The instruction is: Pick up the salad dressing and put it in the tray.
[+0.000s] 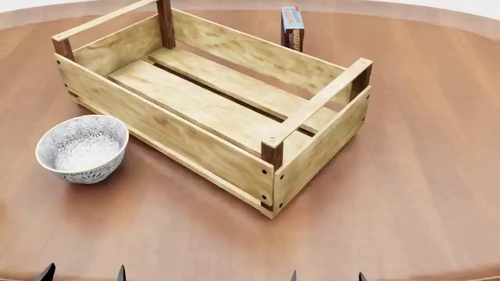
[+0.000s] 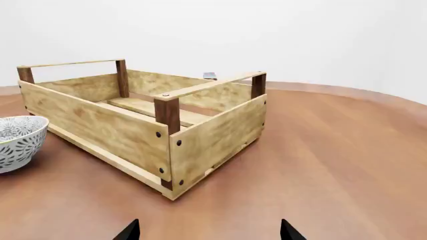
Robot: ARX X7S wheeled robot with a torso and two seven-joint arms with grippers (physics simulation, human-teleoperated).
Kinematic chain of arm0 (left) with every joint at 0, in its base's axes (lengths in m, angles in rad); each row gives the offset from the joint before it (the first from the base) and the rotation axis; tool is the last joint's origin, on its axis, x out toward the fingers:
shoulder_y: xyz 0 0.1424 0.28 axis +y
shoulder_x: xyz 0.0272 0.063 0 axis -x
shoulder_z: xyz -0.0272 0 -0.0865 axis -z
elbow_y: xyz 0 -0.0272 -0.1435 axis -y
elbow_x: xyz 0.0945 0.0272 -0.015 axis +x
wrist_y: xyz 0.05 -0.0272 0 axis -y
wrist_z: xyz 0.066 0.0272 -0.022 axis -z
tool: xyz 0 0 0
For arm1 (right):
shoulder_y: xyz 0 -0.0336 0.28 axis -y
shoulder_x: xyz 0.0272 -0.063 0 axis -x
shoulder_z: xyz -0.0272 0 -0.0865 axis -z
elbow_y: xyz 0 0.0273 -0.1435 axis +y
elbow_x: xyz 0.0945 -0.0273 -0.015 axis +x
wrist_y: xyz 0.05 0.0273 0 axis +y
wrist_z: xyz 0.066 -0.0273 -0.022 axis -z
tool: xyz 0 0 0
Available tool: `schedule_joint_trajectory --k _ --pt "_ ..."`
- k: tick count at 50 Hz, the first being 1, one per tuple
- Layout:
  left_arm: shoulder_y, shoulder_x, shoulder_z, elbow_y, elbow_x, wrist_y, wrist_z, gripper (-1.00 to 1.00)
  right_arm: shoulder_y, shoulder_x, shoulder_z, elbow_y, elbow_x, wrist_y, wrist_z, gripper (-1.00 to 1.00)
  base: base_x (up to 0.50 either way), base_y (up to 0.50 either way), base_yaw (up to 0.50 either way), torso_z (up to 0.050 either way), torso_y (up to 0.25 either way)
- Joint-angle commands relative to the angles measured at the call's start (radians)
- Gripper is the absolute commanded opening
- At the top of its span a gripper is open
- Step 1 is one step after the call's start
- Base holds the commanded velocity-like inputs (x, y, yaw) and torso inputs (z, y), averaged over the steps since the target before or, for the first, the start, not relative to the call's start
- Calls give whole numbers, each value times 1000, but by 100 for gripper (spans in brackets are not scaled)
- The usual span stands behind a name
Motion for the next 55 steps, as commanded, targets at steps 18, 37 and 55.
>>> schedule_joint_trajectory --k 18,37,55 --pt "-6 -58 33 44 -100 6 -76 100 -7 59 -72 -30 34 13 93 100 0 0 0 0 0" --pt "-6 -89 78 46 -87 24 -106 100 -8 87 -104 1 44 -70 121 100 0 420 0 0 0" --pt "-10 -108 101 22 -100 50 -131 100 -5 103 -121 7 88 -60 136 100 0 500 0 0 0"
